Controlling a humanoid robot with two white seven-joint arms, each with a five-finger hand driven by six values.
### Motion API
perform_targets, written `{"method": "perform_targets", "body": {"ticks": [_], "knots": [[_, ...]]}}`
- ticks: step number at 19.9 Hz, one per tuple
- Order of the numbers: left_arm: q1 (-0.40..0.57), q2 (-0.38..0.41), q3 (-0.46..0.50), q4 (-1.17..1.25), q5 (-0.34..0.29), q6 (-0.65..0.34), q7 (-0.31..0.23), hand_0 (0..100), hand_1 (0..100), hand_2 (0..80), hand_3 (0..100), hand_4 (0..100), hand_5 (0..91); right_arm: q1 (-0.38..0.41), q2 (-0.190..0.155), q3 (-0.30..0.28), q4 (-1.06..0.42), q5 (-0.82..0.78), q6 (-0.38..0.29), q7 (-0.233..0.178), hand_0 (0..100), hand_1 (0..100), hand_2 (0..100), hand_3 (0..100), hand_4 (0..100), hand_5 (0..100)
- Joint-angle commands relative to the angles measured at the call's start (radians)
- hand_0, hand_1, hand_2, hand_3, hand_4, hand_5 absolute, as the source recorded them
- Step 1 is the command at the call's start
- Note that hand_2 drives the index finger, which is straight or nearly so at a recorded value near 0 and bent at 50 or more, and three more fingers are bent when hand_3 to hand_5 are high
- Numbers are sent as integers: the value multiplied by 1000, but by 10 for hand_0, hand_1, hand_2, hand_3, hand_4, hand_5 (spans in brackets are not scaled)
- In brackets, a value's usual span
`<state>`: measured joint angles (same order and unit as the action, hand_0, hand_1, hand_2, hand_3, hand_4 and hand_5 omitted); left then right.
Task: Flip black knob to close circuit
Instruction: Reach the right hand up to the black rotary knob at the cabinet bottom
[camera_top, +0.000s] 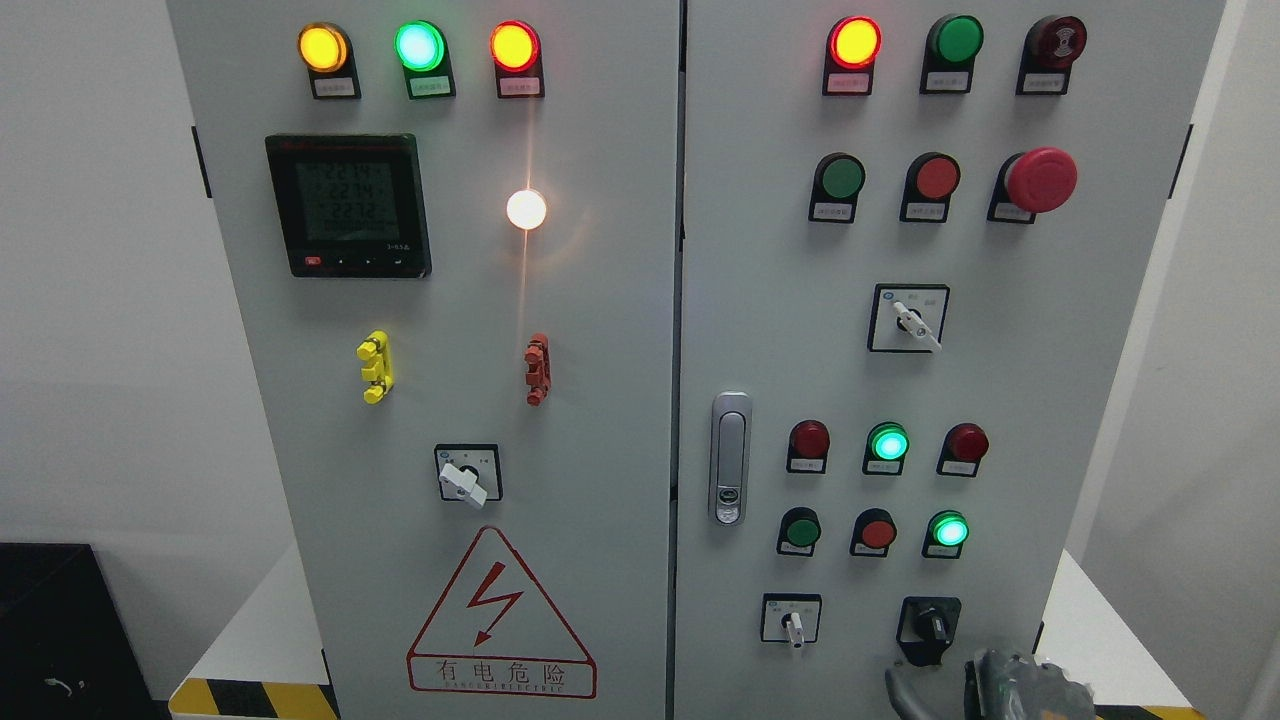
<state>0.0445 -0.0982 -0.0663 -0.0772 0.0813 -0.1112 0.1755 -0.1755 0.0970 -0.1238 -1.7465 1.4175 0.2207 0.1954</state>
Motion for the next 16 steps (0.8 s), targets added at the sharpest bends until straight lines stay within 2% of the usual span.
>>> {"method": "perform_targets", "body": {"ticks": [1,12,16], "knots": [[0,0,0,0,0,-1,-1,120,556,0,0,0,0,-16,-5,-10,2,6,8,7,0,0,960,1000,1000,1000],[0,0,0,0,0,-1,-1,120,556,0,0,0,0,-41,-2,-10,25,24,8,12,0,0,958,1000,1000,1000],[0,0,0,-1,0,-1,-1,120,556,0,0,0,0,-41,-16,-11,48,44,6,6,0,0,957,1000,1000,1000]]}}
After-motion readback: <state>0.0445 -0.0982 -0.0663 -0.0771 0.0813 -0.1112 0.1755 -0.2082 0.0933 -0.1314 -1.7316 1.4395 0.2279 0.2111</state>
